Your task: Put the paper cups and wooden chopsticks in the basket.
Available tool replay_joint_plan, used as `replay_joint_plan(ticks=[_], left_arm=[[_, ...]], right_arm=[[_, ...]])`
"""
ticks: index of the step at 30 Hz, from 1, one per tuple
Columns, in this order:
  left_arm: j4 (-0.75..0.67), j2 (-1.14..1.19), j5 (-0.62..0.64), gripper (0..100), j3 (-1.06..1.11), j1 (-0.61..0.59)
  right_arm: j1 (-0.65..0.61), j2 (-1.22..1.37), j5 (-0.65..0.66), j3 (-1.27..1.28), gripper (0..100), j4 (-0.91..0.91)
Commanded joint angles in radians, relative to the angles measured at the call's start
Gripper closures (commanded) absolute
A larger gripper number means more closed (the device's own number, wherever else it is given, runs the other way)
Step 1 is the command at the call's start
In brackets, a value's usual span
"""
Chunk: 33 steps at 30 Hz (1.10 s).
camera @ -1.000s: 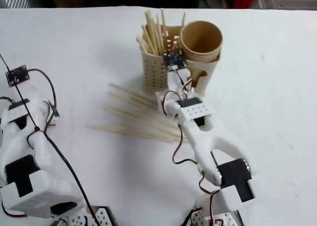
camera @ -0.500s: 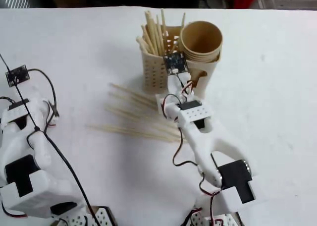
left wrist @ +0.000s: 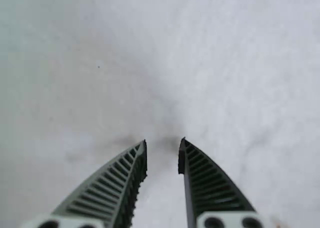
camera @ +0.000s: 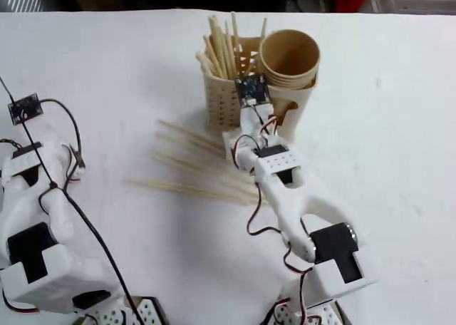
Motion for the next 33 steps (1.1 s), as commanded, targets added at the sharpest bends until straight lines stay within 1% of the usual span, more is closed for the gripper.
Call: replay_joint_plan(ticks=[1,7,12,13,14,15,16,18,21,22,23,28,33], left_arm=[[-0.015,-0.005,0.006,88,-0.005,0.015],[-0.015,-0.005,0.006,88,-0.005,0.015],[-0.015,-0.005,0.006,88,-0.005,0.015],[-0.015,-0.005,0.006,88,-0.005,0.015],[-0.015,-0.005,0.006,88,-0.005,0.015],[-0.015,-0.005,0.006,88,-0.005,0.015],[-0.015,-0.005,0.006,88,-0.005,0.015],[-0.015,-0.005,0.006,88,-0.005,0.015],[-0.015,-0.005,0.006,88,-0.005,0.015],[-0.015,-0.005,0.006,88,-0.005,0.015],[-0.015,-0.005,0.006,88,-0.005,0.015],[-0.015,-0.005,0.009,88,-0.005,0.013],[-0.015,-0.005,0.009,88,-0.005,0.013]], right_arm=[[0.001,-0.024,-0.006,0.005,97.9,-0.01],[-0.004,-0.263,-0.006,0.057,97.9,0.035],[-0.042,-0.51,-0.005,0.155,97.9,0.09],[-0.056,-0.558,0.005,0.18,97.9,0.107],[-0.077,-0.602,0.043,0.203,97.9,0.127],[-0.104,-0.638,0.112,0.224,97.9,0.145],[-0.131,-0.677,0.212,0.252,97.9,0.165],[-0.196,-0.74,0.44,0.316,97.9,0.196],[-0.265,-0.783,0.784,0.436,97.9,0.177],[-0.277,-0.78,0.864,0.462,97.9,0.153],[-0.283,-0.773,0.895,0.485,97.9,0.124],[-0.242,-0.676,0.891,0.477,97.9,-0.008],[-0.191,-0.461,0.815,0.344,97.9,-0.018]])
